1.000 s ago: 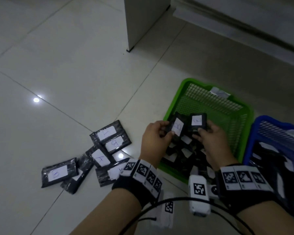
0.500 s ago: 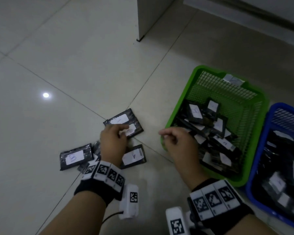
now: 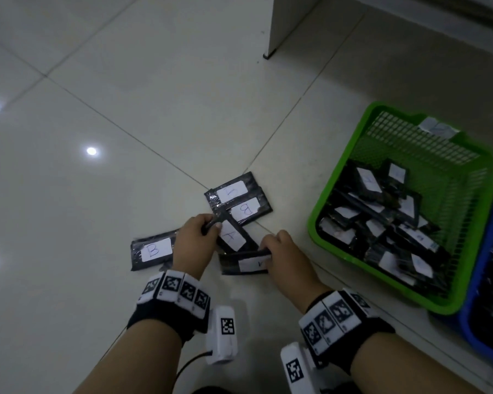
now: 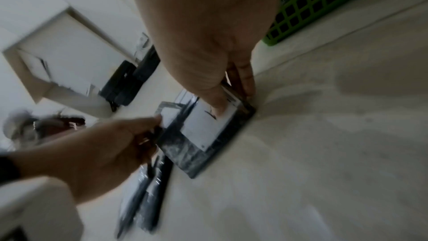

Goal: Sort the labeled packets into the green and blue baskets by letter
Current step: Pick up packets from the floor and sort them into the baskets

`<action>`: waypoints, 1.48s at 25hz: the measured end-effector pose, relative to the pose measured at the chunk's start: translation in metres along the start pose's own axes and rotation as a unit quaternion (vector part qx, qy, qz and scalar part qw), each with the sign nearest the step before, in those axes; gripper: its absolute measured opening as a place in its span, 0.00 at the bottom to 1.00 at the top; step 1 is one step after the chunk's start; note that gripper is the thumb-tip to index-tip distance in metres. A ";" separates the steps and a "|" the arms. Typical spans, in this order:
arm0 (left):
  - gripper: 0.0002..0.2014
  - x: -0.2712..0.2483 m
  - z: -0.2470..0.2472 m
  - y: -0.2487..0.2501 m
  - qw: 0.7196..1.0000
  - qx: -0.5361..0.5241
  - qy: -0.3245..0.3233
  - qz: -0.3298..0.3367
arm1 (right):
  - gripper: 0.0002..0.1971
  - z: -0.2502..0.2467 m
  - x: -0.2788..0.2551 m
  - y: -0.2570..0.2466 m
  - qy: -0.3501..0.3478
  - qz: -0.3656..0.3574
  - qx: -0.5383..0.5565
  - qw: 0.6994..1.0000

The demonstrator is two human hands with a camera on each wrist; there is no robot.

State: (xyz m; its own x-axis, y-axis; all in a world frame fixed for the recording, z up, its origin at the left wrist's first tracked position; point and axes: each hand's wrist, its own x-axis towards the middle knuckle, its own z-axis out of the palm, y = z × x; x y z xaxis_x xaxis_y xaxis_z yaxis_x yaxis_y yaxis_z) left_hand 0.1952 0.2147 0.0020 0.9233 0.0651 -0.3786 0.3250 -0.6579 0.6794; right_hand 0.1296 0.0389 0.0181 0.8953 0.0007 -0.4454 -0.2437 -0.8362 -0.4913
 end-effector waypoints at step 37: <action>0.12 -0.102 0.191 0.207 0.952 -0.087 -0.161 0.246 | 0.13 -0.145 -0.135 0.201 0.456 0.276 0.265 0.804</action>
State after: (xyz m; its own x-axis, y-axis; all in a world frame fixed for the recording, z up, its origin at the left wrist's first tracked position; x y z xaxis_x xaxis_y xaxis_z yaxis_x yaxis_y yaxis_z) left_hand 0.1289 -0.0713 0.0610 0.8714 -0.4696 -0.1418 -0.0754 -0.4138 0.9072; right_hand 0.0137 -0.2087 0.0886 0.4386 -0.8943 -0.0891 -0.6054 -0.2207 -0.7647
